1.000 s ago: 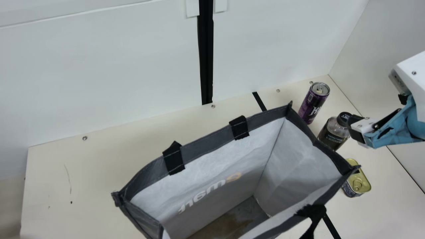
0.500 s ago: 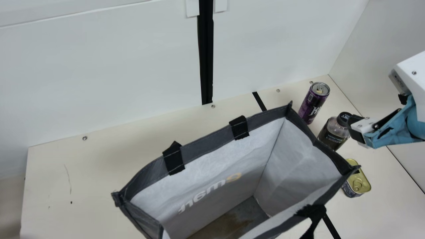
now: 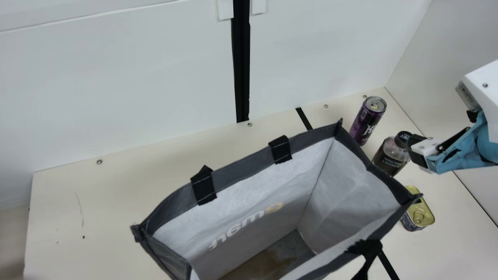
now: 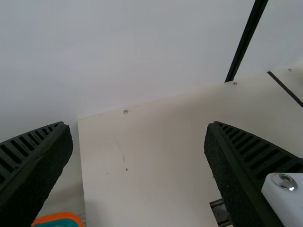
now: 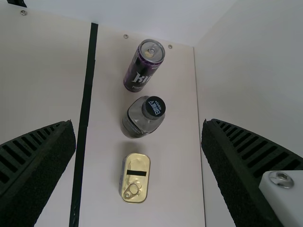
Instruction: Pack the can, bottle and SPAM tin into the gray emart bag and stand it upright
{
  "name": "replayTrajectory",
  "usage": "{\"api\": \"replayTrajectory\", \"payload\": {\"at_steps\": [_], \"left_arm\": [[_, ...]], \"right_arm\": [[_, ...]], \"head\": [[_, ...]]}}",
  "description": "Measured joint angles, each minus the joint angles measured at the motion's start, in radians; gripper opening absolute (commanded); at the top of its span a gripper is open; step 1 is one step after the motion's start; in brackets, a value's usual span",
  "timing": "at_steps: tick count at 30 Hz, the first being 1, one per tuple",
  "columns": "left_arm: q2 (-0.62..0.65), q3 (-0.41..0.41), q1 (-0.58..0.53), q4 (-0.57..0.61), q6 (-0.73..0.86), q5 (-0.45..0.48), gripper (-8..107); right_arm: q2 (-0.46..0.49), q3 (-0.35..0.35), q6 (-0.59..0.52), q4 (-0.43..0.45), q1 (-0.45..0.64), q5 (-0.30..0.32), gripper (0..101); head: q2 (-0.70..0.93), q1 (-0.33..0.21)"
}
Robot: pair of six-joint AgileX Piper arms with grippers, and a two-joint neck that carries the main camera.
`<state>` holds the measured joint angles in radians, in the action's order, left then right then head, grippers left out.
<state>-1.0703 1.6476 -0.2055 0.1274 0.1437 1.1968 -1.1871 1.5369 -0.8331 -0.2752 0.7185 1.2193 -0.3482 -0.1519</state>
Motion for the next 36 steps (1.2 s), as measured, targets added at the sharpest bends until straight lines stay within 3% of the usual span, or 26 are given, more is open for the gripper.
{"api": "replayTrajectory", "payload": {"at_steps": [16, 36], "left_arm": [[-0.13, 0.166, -0.252, -0.108, -0.081, 0.007, 90], [-0.302, 0.347, -0.497, -0.127, -0.13, 0.025, 90]], "right_arm": [[0.0, 0.0, 0.0, 0.0, 0.0, 0.0, 95], [0.0, 0.0, 0.0, 0.0, 0.0, 0.0, 95]], "head": [[0.002, 0.0], [0.002, 0.0]]}}
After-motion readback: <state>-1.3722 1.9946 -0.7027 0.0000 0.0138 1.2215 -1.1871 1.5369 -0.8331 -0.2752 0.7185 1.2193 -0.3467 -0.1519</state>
